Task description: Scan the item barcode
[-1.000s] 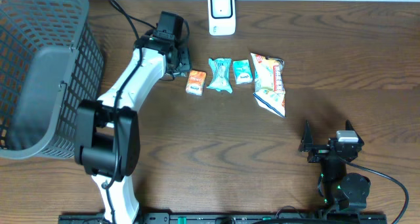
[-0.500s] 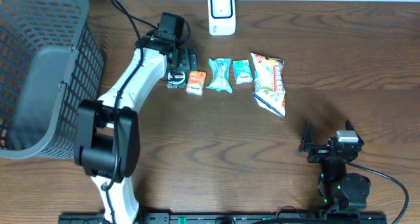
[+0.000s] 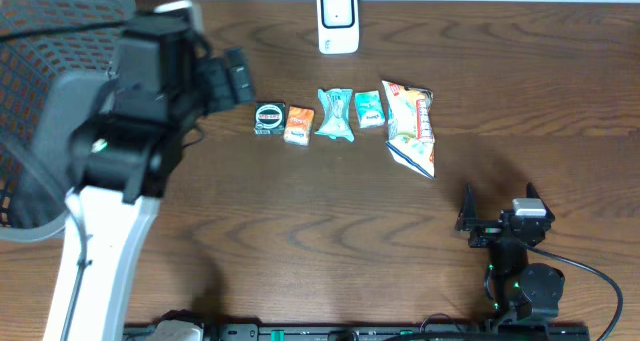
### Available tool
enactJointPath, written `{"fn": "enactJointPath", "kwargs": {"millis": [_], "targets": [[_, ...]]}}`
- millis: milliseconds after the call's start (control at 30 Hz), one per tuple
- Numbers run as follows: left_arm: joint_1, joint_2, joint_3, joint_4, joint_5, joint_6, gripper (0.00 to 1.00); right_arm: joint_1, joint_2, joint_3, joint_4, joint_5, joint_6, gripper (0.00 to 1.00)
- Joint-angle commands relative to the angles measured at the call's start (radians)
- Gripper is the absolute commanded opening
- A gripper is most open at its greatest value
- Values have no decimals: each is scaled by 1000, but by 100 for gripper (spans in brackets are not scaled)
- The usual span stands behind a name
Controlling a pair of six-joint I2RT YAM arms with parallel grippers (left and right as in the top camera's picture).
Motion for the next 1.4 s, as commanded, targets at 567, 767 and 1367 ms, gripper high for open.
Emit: {"fn": "enactJointPath", "kwargs": {"millis": [567, 767, 1367], "targets": [[385, -84, 13, -459, -8, -270, 98, 6, -5, -2, -5, 1, -12, 99], [432, -83, 13, -513, -12, -290, 98, 6, -5, -2, -5, 1, -12, 99], [432, -81, 13, -513, -12, -290, 98, 6, -5, -2, -5, 1, -11, 99]]}}
